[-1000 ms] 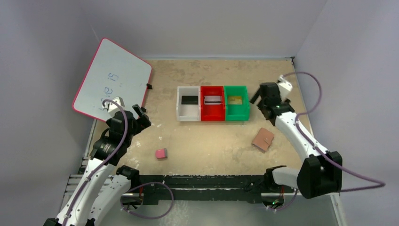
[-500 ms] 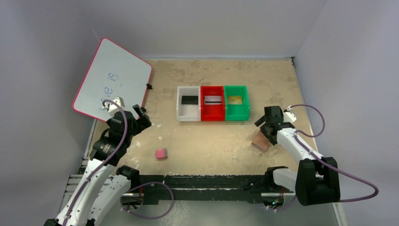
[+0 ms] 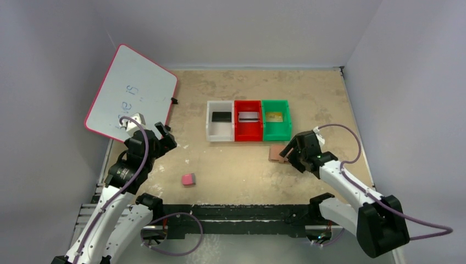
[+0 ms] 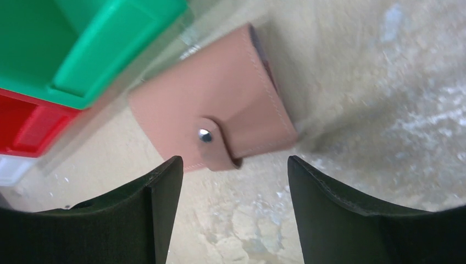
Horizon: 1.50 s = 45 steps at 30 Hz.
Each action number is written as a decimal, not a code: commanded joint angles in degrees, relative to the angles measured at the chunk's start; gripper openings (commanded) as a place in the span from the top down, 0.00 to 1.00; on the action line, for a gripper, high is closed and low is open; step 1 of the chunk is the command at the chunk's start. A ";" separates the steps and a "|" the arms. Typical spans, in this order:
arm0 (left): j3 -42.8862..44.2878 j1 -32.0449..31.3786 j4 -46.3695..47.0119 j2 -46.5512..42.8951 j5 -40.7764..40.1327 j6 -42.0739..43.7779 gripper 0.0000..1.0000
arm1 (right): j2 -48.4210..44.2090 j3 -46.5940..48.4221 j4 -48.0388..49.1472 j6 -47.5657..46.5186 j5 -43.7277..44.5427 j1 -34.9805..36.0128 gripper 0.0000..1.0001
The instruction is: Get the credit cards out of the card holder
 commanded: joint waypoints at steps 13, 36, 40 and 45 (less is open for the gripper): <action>0.58 0.10 1.43 -0.39 0.09 0.08 0.09 | -4.72 11.95 -11.25 -2.26 13.64 0.05 0.21; 0.51 0.12 1.40 0.28 0.12 0.01 0.09 | 15.80 10.40 6.13 -17.05 9.88 -1.41 0.30; 0.58 0.09 1.38 0.37 0.05 -0.01 0.09 | 17.05 9.78 5.95 -16.28 10.00 -1.40 0.30; 0.60 0.13 1.38 0.49 0.09 0.05 0.09 | 19.05 9.84 6.08 -16.82 7.47 -0.49 0.30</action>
